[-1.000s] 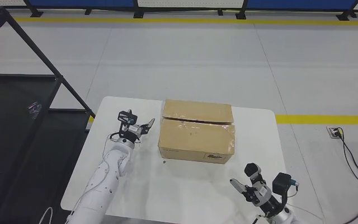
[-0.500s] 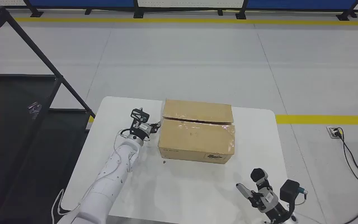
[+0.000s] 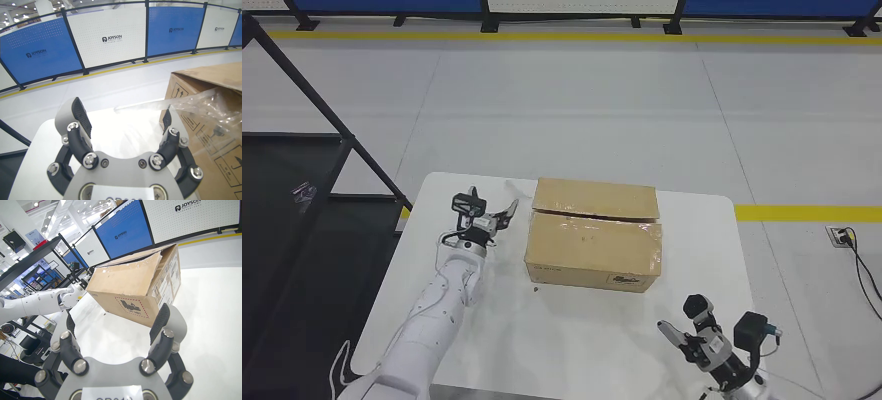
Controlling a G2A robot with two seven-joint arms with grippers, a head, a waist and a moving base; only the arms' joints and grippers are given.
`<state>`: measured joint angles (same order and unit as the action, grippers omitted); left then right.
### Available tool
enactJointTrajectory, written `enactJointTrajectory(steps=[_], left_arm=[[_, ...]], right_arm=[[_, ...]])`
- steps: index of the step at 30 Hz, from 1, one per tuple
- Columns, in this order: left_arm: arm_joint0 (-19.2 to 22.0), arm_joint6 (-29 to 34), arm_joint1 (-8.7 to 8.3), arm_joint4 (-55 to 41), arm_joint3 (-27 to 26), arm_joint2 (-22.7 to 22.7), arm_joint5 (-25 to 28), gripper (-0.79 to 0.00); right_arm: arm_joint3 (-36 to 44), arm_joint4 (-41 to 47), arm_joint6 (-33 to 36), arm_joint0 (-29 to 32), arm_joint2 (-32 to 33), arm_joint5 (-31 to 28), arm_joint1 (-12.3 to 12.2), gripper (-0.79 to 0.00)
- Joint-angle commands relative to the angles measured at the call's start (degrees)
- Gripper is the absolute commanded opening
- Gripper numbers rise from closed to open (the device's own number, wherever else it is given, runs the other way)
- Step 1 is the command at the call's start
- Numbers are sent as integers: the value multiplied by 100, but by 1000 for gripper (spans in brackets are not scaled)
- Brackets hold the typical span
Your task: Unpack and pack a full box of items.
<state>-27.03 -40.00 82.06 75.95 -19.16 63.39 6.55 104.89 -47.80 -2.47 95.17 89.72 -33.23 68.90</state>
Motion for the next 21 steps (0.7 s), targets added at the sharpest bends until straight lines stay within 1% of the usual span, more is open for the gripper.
enactJointTrajectory(steps=[1,5,12,16,21], left_arm=[[-36,-92,-35,-40,-20,56,-14,0],[-140,-199,-106,-27,-74,130,-65,0],[-452,-425,-243,-68,-264,316,-287,0],[-657,-418,-319,2,-432,390,-467,0],[-952,-286,-402,72,-691,465,-487,0]], right_arm=[[-3,3,43,-49,-19,12,-2,0],[-15,21,114,-129,-44,16,-7,0],[-74,58,176,-225,-78,6,-15,0],[-113,77,230,-305,-123,16,-18,0],[-145,89,319,-406,-181,22,-22,0]])
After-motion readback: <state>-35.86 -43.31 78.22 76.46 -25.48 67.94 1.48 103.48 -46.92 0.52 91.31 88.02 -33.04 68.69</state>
